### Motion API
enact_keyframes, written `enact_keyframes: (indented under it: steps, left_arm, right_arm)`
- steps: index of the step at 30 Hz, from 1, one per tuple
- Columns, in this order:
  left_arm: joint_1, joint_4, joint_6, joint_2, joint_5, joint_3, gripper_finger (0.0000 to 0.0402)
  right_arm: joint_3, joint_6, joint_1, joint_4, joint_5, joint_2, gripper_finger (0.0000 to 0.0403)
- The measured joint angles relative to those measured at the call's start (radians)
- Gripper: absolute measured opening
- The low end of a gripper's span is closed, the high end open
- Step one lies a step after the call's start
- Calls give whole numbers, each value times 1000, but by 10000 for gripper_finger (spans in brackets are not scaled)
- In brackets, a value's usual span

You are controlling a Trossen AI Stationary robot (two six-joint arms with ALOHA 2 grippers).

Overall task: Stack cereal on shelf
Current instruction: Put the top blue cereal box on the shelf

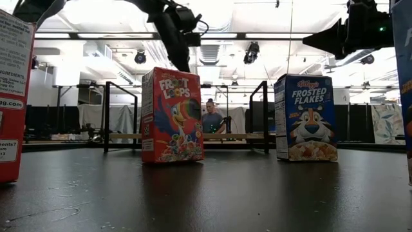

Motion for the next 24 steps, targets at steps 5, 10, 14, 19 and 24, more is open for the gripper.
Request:
enact_keyframes:
  steps: [5, 10, 14, 19, 24]
  left_arm:
    - [-20, -89, -13, -2, -12, 16, 173]
    - [-18, -90, -5, -1, -105, -40, 140]
    - [-12, -96, -1, -1, -108, -91, 109]
    - [-8, -68, 16, -1, -109, -147, 75]
    - [-2, 4, 21, 0, -119, -164, 54]
  right_arm:
    - [0, 8, 0, 0, 0, 0, 9]
    - [0, 19, 0, 0, 0, 0, 9]
    - [0, 19, 0, 0, 0, 0, 9]
    - [0, 18, 0, 0, 0, 0, 9]
    - [0, 7, 0, 0, 0, 0, 9]
